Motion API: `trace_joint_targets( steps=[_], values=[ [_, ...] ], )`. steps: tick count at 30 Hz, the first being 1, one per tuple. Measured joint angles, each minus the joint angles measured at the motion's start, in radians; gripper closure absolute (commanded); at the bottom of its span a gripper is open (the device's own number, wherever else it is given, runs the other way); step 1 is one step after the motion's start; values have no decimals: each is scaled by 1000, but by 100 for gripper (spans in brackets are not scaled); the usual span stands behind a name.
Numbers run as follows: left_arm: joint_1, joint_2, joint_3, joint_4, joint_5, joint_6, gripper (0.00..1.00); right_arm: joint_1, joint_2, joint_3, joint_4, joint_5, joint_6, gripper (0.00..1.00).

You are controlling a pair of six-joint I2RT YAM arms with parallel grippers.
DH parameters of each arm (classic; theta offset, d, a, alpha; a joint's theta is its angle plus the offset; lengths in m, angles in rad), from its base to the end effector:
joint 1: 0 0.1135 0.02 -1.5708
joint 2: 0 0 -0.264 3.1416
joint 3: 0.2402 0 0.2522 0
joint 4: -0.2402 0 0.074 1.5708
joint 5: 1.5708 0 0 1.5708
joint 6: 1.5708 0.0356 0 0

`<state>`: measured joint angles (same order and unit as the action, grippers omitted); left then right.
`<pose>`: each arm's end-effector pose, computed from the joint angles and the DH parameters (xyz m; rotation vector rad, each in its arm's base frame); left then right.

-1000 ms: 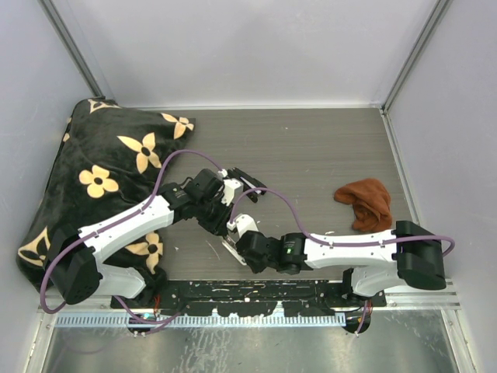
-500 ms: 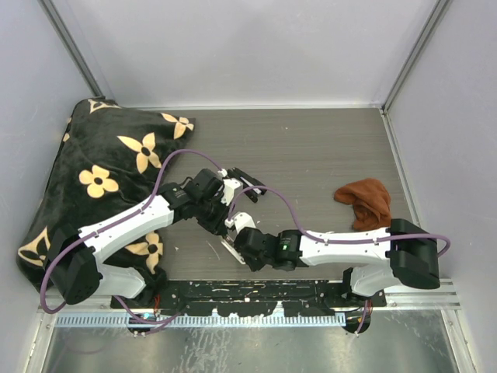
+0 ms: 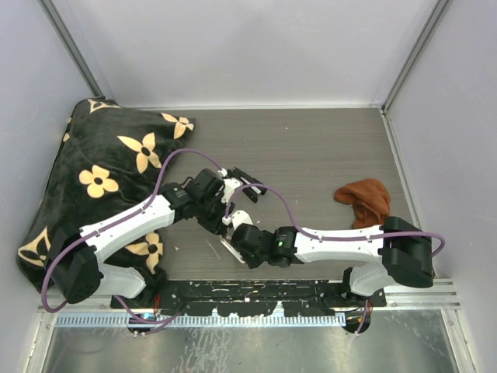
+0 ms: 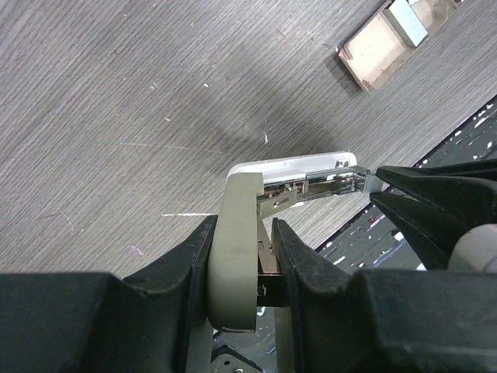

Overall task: Load the staples into the stapler
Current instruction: Install the staple into the stapler.

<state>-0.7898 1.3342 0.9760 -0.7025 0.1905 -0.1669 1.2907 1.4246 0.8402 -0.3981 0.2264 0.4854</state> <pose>0.1795 -0.1907 0.2454 0.8984 2.5694 -0.5574 0.0849 0.2662 0.1992 -0.9250 2.3976 0.4194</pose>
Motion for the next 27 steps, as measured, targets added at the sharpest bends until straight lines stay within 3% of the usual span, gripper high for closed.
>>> trace_joint_targets(
  steps=[9,27],
  values=[
    [0,10,0,-1,-6,0,100,-3,35,21,2,-4,-29,82],
    [-5,21,0,-2,2,-5,100,-5,8,24,0,14,-34,63]
  ],
)
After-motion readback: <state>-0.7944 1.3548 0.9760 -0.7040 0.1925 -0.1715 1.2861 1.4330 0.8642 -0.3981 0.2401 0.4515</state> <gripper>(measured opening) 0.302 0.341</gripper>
